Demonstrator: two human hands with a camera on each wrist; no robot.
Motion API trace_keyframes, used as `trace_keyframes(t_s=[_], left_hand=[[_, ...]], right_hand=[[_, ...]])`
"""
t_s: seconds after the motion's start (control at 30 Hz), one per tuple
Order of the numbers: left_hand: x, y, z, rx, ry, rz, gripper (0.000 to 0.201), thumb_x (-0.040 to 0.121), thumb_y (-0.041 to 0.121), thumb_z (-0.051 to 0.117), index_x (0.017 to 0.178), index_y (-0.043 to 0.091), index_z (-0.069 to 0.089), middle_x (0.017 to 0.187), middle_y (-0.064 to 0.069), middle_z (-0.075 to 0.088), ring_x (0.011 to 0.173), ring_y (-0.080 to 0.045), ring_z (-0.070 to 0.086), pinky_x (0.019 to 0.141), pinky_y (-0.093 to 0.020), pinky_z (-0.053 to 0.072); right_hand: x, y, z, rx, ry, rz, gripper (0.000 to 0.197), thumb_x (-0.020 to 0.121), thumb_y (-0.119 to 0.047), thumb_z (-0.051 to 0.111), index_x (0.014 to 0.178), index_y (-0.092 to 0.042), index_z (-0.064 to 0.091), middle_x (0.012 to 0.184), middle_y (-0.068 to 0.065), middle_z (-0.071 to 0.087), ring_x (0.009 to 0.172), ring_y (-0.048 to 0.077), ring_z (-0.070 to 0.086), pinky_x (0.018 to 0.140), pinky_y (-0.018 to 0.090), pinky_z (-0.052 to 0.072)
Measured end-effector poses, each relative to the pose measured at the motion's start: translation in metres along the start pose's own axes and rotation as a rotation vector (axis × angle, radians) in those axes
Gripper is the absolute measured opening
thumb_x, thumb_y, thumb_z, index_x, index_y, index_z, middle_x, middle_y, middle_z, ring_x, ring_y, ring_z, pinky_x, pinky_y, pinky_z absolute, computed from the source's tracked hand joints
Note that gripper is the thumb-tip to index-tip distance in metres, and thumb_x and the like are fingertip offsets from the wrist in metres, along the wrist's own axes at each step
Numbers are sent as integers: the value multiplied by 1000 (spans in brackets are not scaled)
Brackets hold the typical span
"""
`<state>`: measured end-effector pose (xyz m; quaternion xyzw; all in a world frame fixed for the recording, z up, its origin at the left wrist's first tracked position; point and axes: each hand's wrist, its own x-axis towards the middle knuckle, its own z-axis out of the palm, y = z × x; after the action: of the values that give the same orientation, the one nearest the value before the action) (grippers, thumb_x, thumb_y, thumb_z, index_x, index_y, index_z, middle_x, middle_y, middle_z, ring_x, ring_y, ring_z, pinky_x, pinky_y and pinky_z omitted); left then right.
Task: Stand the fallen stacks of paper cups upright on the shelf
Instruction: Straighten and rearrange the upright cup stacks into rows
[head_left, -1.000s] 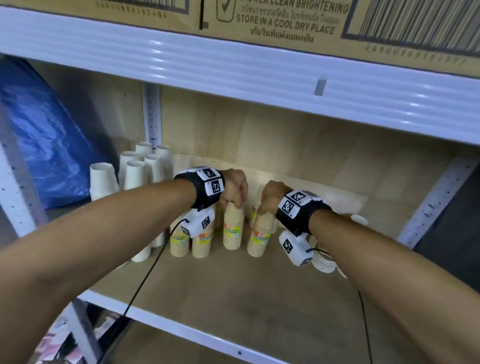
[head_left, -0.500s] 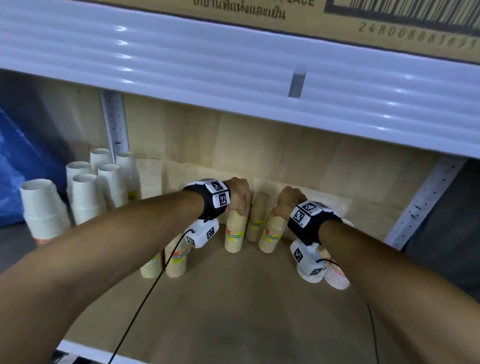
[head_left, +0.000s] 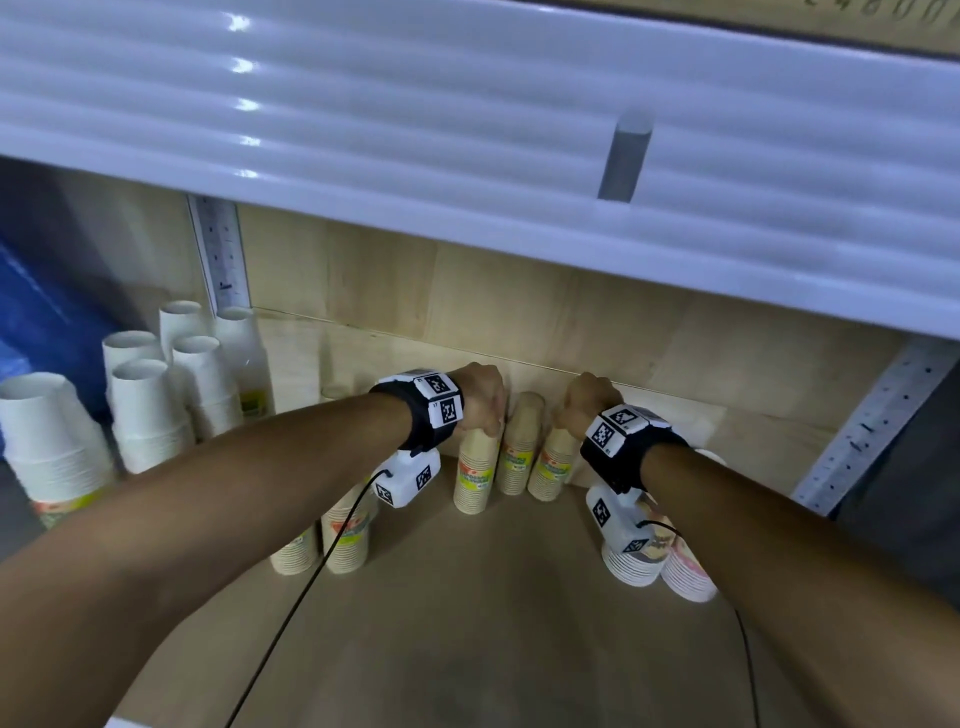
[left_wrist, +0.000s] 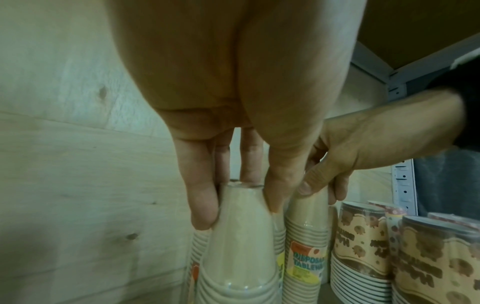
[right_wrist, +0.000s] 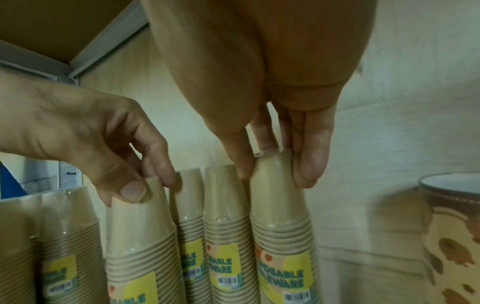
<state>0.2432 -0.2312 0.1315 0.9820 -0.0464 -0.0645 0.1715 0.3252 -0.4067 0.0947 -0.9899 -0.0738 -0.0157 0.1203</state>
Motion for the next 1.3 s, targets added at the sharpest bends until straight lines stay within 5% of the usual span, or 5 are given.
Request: trace_keyframes(t_s=[0.57,0.83,0.97,1.1,1.3], left_hand=[[3,-4,4,-39,8,-40,28,78,24,79,104,18,71,109,-3,68,96,-22,65,76,-29,56],[-18,-9,-9,11,42,-26,45,79,40,77,118,22,63,121,3,54,99,-16,52,80,-26,44],[-43,-18,-26,58,57,-69,46,81,38,76,120,20,63,123,2,50,101,-16,50,82,-27,45],[-74,-33,-47,67,82,-128,43,82,34,76,120,18,62,113,2,54,90,-17,54,59,-22,42],[-117,-63,-66,88,88,-224,28,82,24,76,107,14,66,85,-2,60,74,-20,55,56,-20,42]], right_hand=[[-14,-2,-12,164,20,-25,28,72,-41,66,84,-17,58,89,5,59,79,26,60,50,24,32],[-28,-21,-26,81,87,-123,21,82,-29,56,76,-10,56,94,14,59,83,28,59,60,25,39],[-39,-45,-30,78,119,-164,31,85,-25,60,108,-5,65,114,14,64,103,31,62,81,32,51],[-57,-76,-30,73,180,-258,27,86,-17,55,108,-5,66,115,14,64,104,31,61,82,30,50],[-88,-133,-31,127,154,-376,24,86,-17,55,104,-6,68,111,14,67,99,32,64,81,31,52]])
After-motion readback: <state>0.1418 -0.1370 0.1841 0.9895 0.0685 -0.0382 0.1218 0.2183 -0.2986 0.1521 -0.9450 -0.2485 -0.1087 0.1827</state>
